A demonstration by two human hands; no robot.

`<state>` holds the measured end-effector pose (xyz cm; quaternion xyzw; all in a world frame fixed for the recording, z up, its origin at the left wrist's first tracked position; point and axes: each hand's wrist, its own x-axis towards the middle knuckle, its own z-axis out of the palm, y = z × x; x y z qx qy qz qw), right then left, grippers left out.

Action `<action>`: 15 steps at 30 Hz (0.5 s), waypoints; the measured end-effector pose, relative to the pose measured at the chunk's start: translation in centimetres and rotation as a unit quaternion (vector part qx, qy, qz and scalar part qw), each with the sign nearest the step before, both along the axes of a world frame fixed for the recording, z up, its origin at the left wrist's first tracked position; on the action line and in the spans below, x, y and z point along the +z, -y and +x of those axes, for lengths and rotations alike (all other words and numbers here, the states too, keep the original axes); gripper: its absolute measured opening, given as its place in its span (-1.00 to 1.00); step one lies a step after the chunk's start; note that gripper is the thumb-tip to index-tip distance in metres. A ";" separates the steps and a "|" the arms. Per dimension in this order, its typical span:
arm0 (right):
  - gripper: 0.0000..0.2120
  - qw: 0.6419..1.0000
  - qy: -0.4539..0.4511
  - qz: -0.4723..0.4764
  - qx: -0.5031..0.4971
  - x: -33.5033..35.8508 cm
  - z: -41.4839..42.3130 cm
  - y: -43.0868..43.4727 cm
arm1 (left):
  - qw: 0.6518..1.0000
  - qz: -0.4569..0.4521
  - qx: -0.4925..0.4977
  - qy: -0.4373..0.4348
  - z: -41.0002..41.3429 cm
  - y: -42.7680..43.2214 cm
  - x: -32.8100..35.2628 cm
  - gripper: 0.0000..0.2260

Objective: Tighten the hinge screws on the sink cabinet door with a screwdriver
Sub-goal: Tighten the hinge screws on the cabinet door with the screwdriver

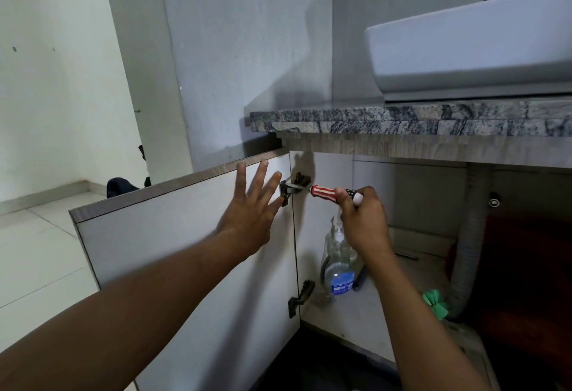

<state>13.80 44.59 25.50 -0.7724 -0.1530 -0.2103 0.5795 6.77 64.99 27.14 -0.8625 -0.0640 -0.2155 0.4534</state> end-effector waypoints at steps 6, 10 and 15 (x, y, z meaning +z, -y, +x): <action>-0.75 0.991 -0.020 0.054 0.118 -0.9 0.3 0.5 | 1.000 0.021 0.000 -0.007 0.2 0.1 0.3 -0.27; -0.68 0.998 -0.014 -0.015 0.061 -0.1 0.9 0.6 | 1.000 0.026 -0.001 -0.009 0.2 0.0 0.5 -0.26; -0.53 0.997 -0.023 -0.069 -0.007 -0.8 0.6 0.3 | 1.000 0.026 -0.001 -0.011 0.3 0.0 0.6 -0.24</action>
